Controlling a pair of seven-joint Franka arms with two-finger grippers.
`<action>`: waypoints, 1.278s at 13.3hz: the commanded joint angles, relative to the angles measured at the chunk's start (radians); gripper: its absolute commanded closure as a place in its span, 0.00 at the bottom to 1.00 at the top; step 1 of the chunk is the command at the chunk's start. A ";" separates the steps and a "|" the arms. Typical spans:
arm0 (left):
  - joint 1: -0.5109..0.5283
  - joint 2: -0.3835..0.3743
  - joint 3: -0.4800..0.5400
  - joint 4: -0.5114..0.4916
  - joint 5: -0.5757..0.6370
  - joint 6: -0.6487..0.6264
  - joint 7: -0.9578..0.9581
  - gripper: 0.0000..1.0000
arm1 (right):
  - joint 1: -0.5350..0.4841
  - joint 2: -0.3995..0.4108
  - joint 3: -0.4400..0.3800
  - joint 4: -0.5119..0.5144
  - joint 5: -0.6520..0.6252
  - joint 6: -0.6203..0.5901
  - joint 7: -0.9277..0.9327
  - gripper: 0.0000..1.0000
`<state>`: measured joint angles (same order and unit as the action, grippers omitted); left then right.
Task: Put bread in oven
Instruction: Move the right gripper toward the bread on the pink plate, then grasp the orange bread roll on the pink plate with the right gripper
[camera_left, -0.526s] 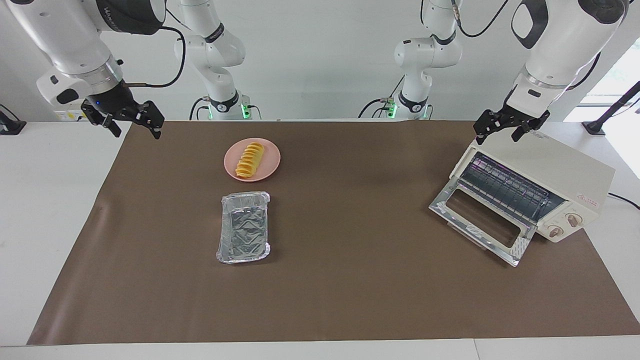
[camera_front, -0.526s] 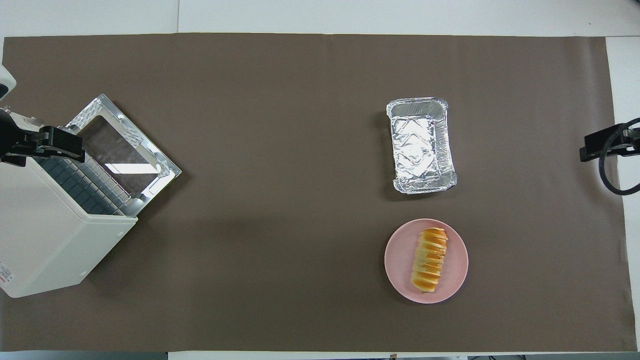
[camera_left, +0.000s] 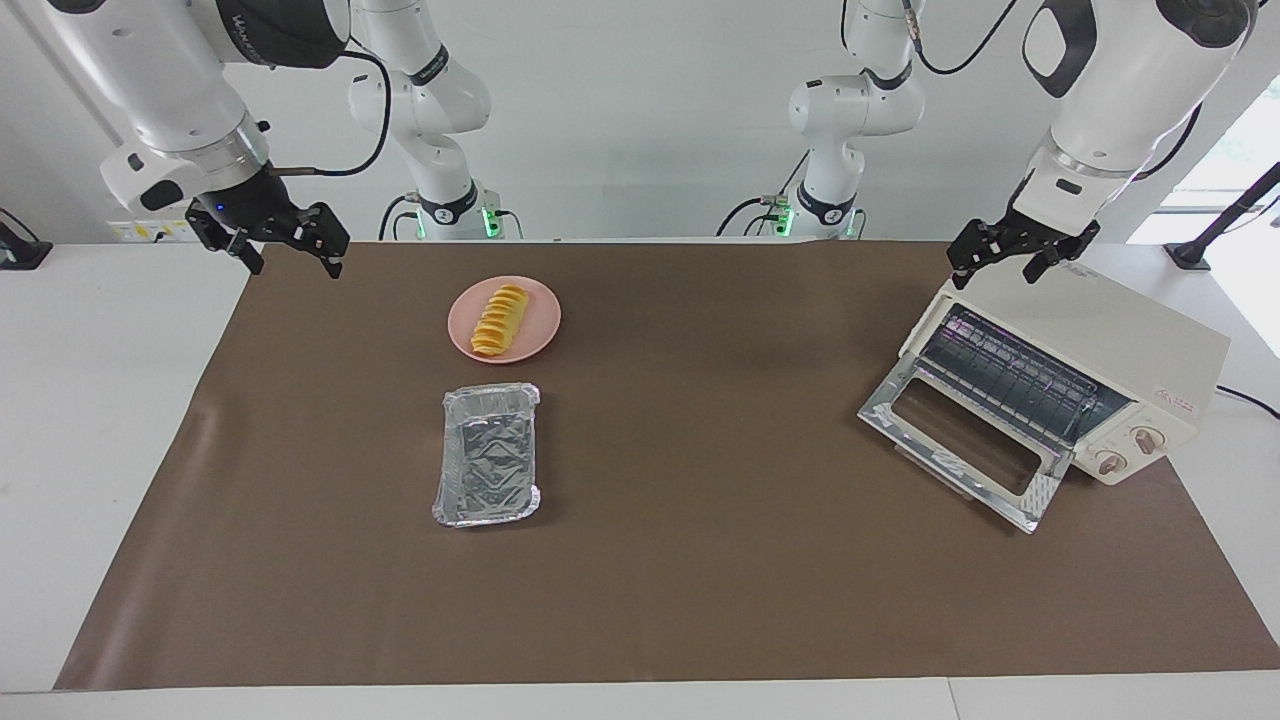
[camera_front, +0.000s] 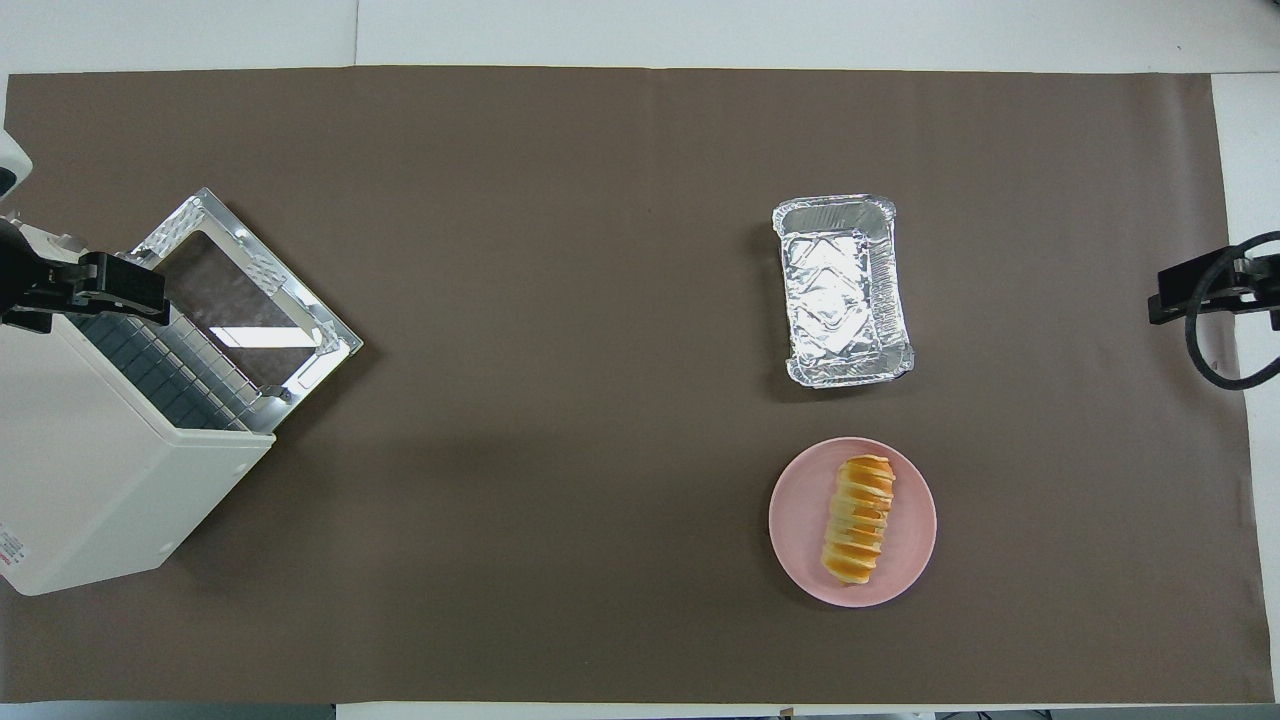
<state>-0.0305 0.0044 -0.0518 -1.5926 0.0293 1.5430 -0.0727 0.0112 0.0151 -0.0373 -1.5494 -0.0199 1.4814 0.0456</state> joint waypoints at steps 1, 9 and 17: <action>0.006 -0.026 0.001 -0.027 -0.015 0.008 0.001 0.00 | 0.003 -0.029 0.002 -0.041 0.015 -0.010 -0.001 0.00; 0.006 -0.026 0.001 -0.027 -0.015 0.008 0.001 0.00 | 0.255 -0.263 0.014 -0.588 0.046 0.304 0.291 0.00; 0.006 -0.026 0.001 -0.027 -0.015 0.008 0.001 0.00 | 0.386 -0.250 0.016 -0.937 0.081 0.737 0.476 0.00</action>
<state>-0.0305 0.0044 -0.0518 -1.5926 0.0293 1.5430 -0.0727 0.4078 -0.2140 -0.0171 -2.4347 0.0465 2.1665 0.5158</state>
